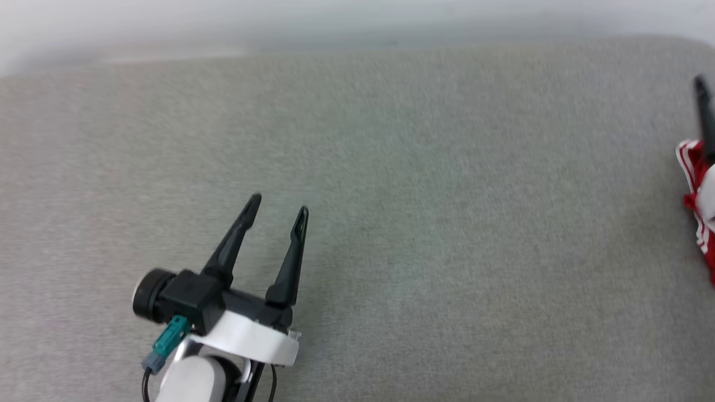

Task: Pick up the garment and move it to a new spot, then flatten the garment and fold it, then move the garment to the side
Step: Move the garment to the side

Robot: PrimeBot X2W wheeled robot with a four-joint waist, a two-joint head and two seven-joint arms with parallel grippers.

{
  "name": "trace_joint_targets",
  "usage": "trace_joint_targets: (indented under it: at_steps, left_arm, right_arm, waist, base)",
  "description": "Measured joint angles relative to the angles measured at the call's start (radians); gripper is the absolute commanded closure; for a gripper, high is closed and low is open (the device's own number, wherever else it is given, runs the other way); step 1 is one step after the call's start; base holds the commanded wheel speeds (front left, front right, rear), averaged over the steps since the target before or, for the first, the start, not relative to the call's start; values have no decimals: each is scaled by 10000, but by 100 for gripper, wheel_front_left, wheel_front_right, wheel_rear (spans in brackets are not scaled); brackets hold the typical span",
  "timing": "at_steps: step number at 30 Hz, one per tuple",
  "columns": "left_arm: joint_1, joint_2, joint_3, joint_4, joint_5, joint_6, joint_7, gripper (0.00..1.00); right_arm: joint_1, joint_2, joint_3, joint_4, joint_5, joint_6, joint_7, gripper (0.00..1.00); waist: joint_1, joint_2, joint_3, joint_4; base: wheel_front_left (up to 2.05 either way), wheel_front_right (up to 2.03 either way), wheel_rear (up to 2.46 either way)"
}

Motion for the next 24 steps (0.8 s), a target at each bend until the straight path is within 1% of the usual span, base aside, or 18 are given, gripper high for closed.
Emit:
trace_joint_targets:
  at_steps: [5, 9, 17, 19, 20, 24]
  left_arm:
    - [628, -259, 447, 244, 4, -75, -2, 0]
    - [1032, -397, 709, 428, 19, -104, -2, 0]
    - [1599, -675, 1152, 610, 123, -178, 0, 0]
    - [1674, -721, 1252, 640, 198, -190, 0, 0]
    - [1716, -807, 1360, 675, 221, -221, 0, 0]
    - [1813, -886, 1469, 744, 290, -224, 0, 0]
  right_arm:
    - [1747, 1089, -673, -1348, 537, -2, -389, 0]
    - [3152, 2171, -869, -2211, 665, -2, -708, 0]
    - [4983, 3833, -972, -3089, 949, -6, -1542, 0]
    - [5337, 4075, -930, -3120, 920, -2, -1730, 0]
    - [5644, 4303, -784, -3007, 884, -6, -2011, 0]
    - [5823, 4458, -656, -2725, 815, -6, -2243, 0]
  waist:
    - [-1, 0, -797, 373]
    - [-1, 0, -1316, 657]
    - [-2, 0, -1931, 1054]
    - [-1, 0, -1977, 1113]
    - [-1, 0, -2023, 1146]
    - [0, 0, -2058, 1121]
  base:
    - [0, 0, 0]
    - [0, 0, 0]
    - [0, 0, 0]
    - [0, 0, 0]
    - [0, 0, 0]
    - [0, 0, 0]
